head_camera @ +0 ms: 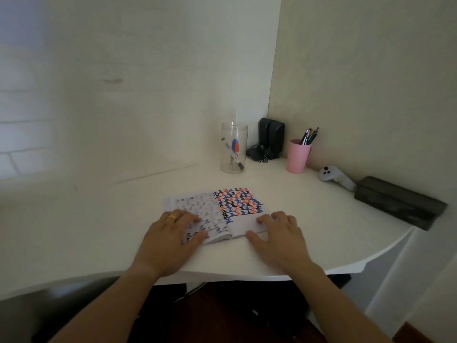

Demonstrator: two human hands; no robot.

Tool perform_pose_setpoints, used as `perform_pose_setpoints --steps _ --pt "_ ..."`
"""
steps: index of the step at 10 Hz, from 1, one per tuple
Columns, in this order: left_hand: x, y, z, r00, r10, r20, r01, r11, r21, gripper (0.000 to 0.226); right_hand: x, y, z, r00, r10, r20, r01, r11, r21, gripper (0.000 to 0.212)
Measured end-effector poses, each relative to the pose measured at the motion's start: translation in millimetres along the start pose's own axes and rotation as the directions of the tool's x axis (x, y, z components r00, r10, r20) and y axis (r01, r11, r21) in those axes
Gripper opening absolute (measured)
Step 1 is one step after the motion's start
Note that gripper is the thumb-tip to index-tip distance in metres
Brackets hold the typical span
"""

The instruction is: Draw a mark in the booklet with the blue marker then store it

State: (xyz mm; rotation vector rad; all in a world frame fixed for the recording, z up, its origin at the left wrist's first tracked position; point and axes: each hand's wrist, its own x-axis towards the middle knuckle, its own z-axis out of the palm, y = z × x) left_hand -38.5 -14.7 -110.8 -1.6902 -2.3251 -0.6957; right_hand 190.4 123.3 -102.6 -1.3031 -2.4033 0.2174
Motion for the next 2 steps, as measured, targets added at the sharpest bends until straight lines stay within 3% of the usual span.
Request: perform_pose_setpoints --steps 1,2 --pt "-1.5 2.3 -3.0 1.0 0.007 -0.017 -0.007 1.0 -0.014 0.055 -7.8 -26.4 -26.1 0.975 0.086 -0.207 0.014 0.897 0.442 0.032" --pt "-2.2 3.1 -0.6 0.999 -0.004 -0.032 0.003 0.999 -0.032 0.056 -23.0 -51.8 -70.3 0.919 0.22 -0.328 0.186 0.493 0.85 0.013"
